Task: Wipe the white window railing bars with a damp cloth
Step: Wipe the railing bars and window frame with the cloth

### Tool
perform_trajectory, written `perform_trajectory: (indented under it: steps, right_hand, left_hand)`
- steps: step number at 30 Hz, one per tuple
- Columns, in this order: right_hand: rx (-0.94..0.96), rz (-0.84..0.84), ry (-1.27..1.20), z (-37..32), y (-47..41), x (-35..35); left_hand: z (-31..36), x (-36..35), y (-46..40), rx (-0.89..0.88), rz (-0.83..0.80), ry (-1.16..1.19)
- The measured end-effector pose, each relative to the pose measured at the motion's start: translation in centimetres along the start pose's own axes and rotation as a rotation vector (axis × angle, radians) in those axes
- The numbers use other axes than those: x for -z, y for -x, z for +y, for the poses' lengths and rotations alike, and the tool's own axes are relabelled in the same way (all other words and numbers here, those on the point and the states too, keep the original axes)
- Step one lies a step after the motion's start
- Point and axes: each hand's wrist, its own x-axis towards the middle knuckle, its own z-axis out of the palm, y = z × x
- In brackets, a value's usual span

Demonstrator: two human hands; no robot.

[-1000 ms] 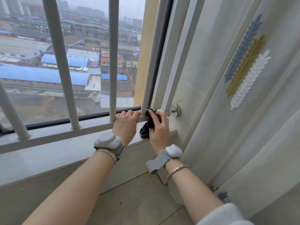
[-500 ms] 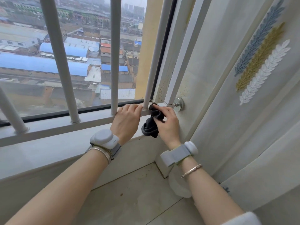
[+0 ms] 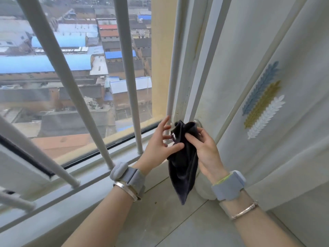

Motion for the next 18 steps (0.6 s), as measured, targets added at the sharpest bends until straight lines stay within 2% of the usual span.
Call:
perform_trajectory:
  steps: [2, 5, 11, 13, 18]
  right_hand:
    - [-0.047, 0.025, -0.011, -1.8, 1.5, -0.6]
    - [-0.091, 0.088, -0.021, -7.0, 3.8, -2.3]
    - [-0.173, 0.121, 0.016, -16.2, 8.3, -5.4]
    - [-0.176, 0.116, 0.066, -20.1, 10.8, -6.8]
    - [-0.157, 0.203, 0.244, -26.5, 16.2, -10.0]
  left_hand:
    - [1.9, 0.3, 1.0, 0.091, -0.039, 0.087]
    - [7.2, 1.2, 2.1, 0.096, -0.084, 0.011]
    - [17.4, 3.6, 4.3, 0.216, 0.041, 0.142]
    - [22.0, 4.8, 6.3, 0.236, 0.039, 0.229]
    - [29.5, 8.2, 10.4, 0.215, 0.046, 0.258]
